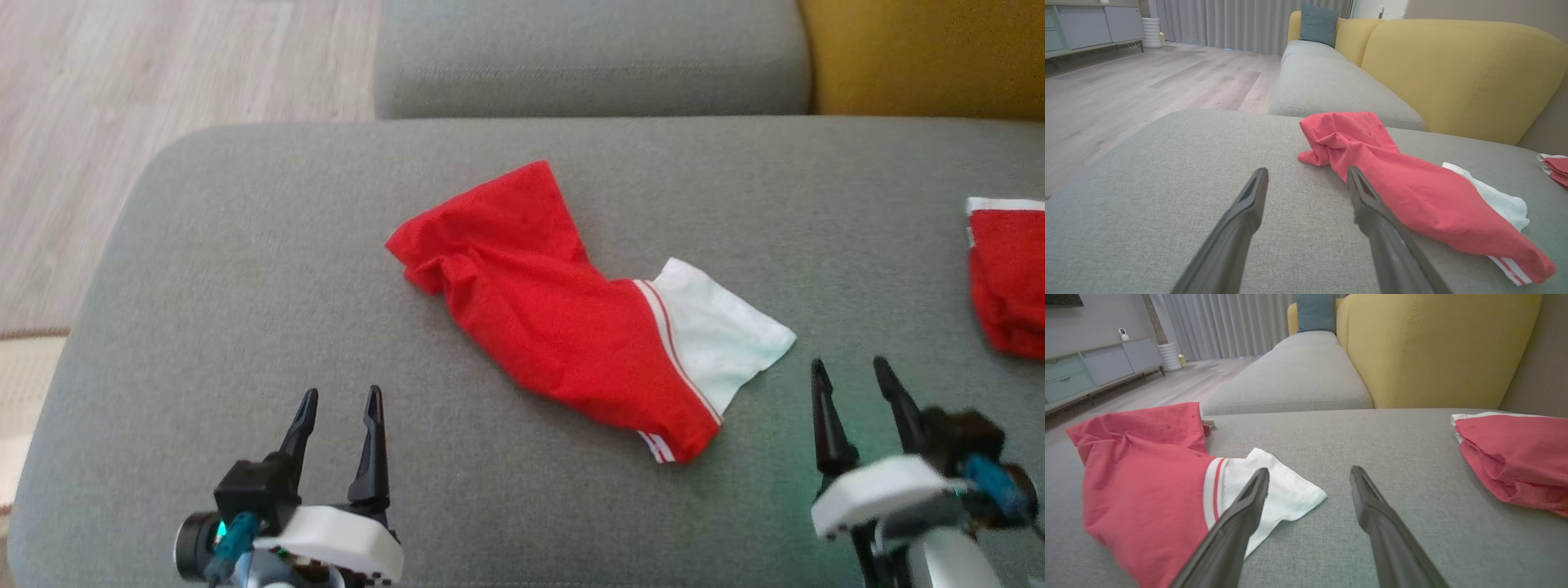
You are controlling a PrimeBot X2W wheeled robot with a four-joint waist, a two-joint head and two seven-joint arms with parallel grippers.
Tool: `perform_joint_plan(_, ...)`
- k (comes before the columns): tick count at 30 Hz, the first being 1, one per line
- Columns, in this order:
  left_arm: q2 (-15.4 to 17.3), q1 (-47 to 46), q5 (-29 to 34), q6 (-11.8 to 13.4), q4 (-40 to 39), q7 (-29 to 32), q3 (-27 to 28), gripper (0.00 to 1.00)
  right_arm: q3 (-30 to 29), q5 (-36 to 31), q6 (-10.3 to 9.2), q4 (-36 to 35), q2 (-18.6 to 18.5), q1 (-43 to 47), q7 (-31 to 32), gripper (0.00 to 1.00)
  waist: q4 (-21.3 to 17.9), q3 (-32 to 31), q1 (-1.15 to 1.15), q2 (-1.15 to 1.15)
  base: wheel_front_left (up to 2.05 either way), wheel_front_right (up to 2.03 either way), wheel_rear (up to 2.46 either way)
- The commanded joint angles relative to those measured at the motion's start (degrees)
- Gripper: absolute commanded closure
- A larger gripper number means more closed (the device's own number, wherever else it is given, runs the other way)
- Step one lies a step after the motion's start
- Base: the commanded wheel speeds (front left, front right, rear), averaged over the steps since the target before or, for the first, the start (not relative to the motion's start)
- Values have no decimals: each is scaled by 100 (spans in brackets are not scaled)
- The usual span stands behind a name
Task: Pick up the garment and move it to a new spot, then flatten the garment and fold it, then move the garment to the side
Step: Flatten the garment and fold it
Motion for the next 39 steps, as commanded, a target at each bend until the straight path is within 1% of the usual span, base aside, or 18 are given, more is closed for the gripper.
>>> perform_joint_plan(1, -39, -208, 83, -32, -231, -71, 218, 0, 73, -108, -5, -3, -29, -477, 55, 0, 117, 143, 0, 0, 0, 0, 0)
perform_joint_plan(11, -83, -419, 177, -50, -417, -71, 255, 0, -591, -747, -5, 1835, -34, -1787, 443, 0, 548, 791, 0, 0, 0, 0, 0)
perform_joint_plan(12, -83, -419, 177, -50, -417, -71, 255, 0, -591, -747, -5, 1835, -34, -1787, 443, 0, 548, 791, 0, 0, 0, 0, 0)
perform_joint_plan(18, -123, -527, 213, -74, -450, -71, 295, 0, -765, -835, -5, 2687, -121, -2275, 532, 0, 682, 992, 0, 0, 0, 0, 0)
perform_joint_plan(19, -130, -535, 218, -76, -451, -71, 305, 0, -788, -835, -5, 2796, -128, -2327, 545, 2, 688, 1005, 0, 0, 0, 0, 0)
perform_joint_plan(21, -142, -548, 227, -78, -453, -71, 326, 0, -808, -806, -5, 2984, -129, -2423, 548, 42, 689, 1025, 0, 0, 0, 0, 0)
perform_joint_plan(23, -151, -554, 235, -80, -459, -71, 355, 0, -759, -724, -5, 3148, -119, -2500, 529, 68, 676, 1037, 0, 0, 0, 0, 0)
perform_joint_plan(24, -154, -557, 239, -81, -462, -71, 372, 0, -715, -675, -5, 3209, -114, -2539, 498, 100, 663, 1040, 0, 0, 0, 0, 0)
perform_joint_plan(28, -166, -571, 265, -89, -462, -71, 420, 0, -372, -450, -5, 3298, -97, -2680, 253, 100, 590, 1016, 0, 0, 0, 0, 0)
perform_joint_plan(32, -171, -557, 299, -101, -453, -71, 446, 0, 100, -196, -5, 3079, -80, -2751, -81, 100, 509, 907, 0, 0, 0, 0, 0)
perform_joint_plan(36, -165, -504, 322, -106, -421, -71, 474, 0, 744, 104, -5, 2524, -59, -2618, -312, 100, 459, 735, 0, 0, 0, 0, 0)
perform_joint_plan(39, -156, -452, 331, -104, -414, -71, 484, 0, 1454, 479, -5, 1820, -42, -2345, -310, 100, 434, 620, 0, 0, 0, 0, 0)
